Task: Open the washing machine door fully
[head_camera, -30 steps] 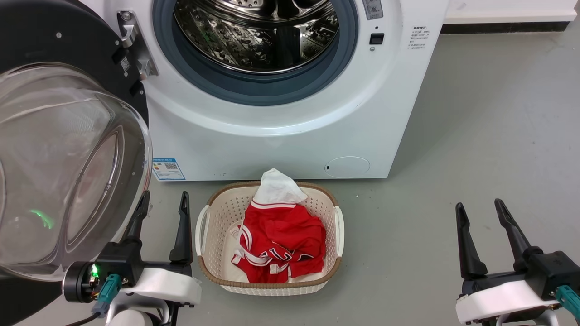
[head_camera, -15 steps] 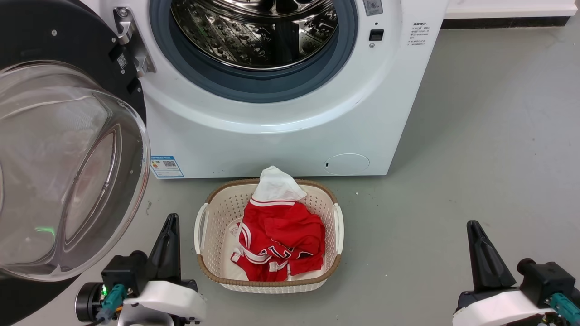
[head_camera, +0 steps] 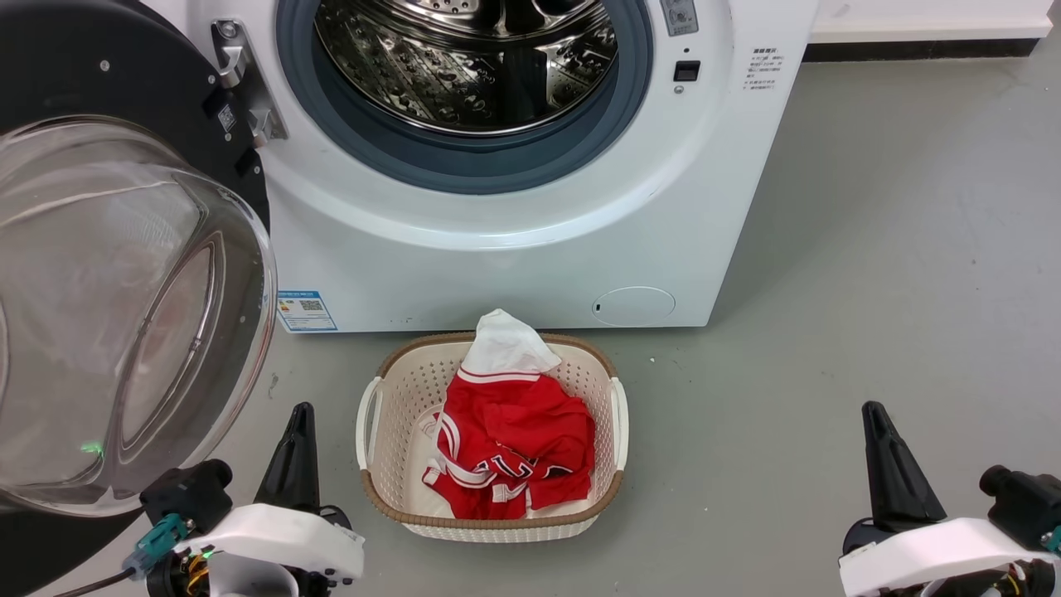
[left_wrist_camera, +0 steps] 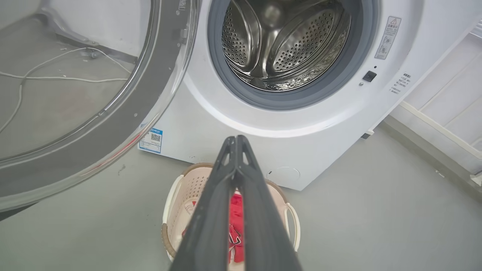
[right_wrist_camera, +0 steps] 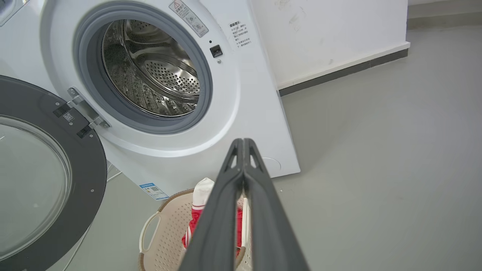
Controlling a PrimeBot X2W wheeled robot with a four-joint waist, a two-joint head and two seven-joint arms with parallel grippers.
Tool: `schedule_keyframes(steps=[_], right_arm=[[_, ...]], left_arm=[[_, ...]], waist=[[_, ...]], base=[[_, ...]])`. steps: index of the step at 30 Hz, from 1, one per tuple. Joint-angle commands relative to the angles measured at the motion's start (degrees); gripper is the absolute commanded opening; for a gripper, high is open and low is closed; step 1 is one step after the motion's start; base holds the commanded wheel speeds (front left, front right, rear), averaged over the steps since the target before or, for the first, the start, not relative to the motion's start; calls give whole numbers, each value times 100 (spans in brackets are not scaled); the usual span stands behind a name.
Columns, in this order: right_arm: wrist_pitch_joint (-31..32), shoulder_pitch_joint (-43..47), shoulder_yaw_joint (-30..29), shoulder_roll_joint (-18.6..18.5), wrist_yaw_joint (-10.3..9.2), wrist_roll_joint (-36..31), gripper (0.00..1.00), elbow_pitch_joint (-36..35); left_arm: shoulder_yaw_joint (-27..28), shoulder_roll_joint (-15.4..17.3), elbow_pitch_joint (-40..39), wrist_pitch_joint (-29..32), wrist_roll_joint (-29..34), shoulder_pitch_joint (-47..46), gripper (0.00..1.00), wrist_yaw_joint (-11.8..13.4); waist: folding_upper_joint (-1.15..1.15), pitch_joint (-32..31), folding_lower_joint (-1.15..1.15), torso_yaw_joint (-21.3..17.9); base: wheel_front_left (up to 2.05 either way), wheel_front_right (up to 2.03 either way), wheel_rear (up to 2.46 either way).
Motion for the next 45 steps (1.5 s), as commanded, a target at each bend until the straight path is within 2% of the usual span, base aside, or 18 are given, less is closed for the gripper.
schedule_keyframes(steps=[1, 20, 45], right_arm=[[24, -150, 1, -58, 0, 263, 0, -38], [310, -357, -22, -124, 0, 2109, 0, 207], [654, -557, -105, -148, -1, 3992, 0, 476]], left_arm=[[77, -2, -52, 36, -209, -138, 0, -42], [378, -167, 88, 419, -1779, -216, 0, -326], [729, -365, 238, 852, -3393, -282, 0, -628]], waist=[[0, -6, 0, 0], [0, -94, 0, -3], [0, -209, 0, -6]], base=[[0, 0, 0], [0, 0, 0], [0, 0, 0]])
